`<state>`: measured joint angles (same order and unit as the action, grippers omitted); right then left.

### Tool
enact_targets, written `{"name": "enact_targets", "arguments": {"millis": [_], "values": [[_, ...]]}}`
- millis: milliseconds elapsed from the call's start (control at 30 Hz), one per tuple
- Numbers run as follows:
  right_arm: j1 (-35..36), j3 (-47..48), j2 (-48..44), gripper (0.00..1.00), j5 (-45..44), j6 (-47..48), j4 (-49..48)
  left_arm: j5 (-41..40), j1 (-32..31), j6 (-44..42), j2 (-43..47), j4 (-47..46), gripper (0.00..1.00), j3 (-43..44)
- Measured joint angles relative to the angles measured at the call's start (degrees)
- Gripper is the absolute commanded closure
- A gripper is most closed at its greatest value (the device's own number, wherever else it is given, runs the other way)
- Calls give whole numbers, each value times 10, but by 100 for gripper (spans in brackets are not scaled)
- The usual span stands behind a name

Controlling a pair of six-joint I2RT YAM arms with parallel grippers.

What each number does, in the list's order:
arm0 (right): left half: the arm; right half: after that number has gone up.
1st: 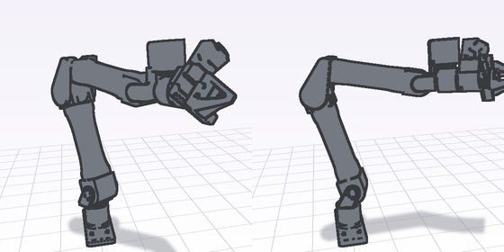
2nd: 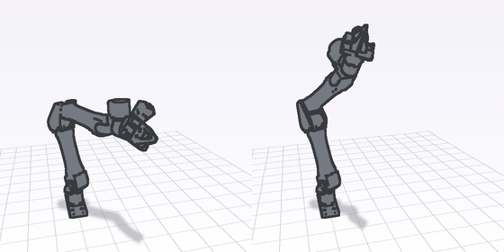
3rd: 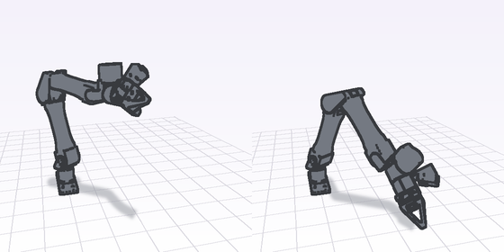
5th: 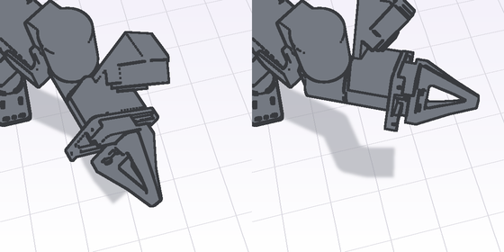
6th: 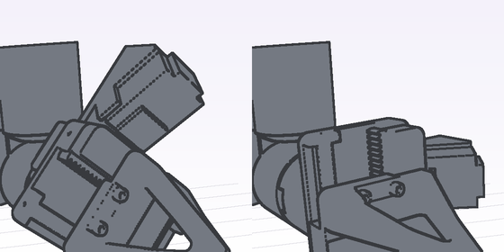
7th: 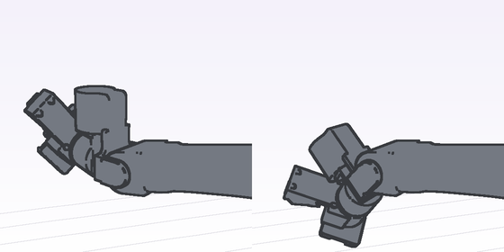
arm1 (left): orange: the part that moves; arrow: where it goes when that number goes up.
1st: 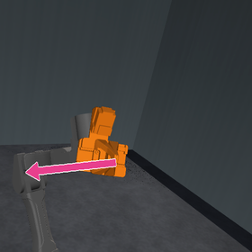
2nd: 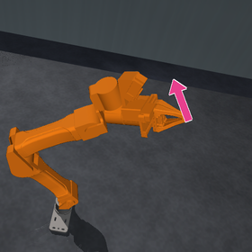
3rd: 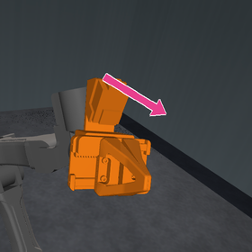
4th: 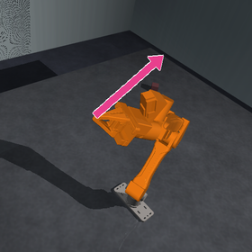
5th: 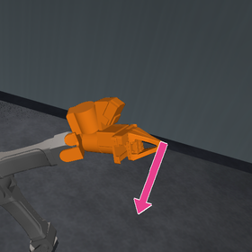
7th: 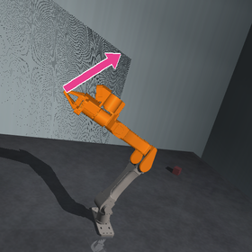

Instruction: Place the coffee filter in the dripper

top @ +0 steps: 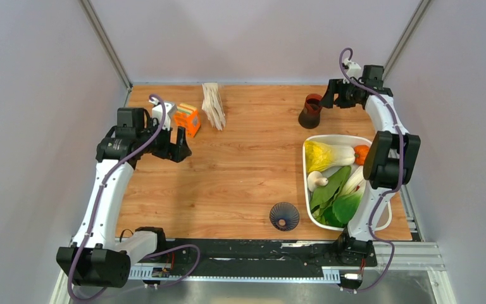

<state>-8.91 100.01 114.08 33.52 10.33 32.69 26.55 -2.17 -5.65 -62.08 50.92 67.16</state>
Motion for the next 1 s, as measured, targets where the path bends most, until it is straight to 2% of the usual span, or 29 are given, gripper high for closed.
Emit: {"name": "enact_targets", "arguments": {"millis": [133,400,700,1000], "values": [[-7,5,23,43,0,-52,-49,1,0,0,-4,0,6,0],[-34,10,69,55,0,-210,-177,1,0,0,-12,0,6,0],[-32,-21,129,56,51,-371,-266,1,0,0,-25,1,7,7],[-20,-113,128,56,107,-438,-313,4,0,0,-25,-2,7,7]]}}
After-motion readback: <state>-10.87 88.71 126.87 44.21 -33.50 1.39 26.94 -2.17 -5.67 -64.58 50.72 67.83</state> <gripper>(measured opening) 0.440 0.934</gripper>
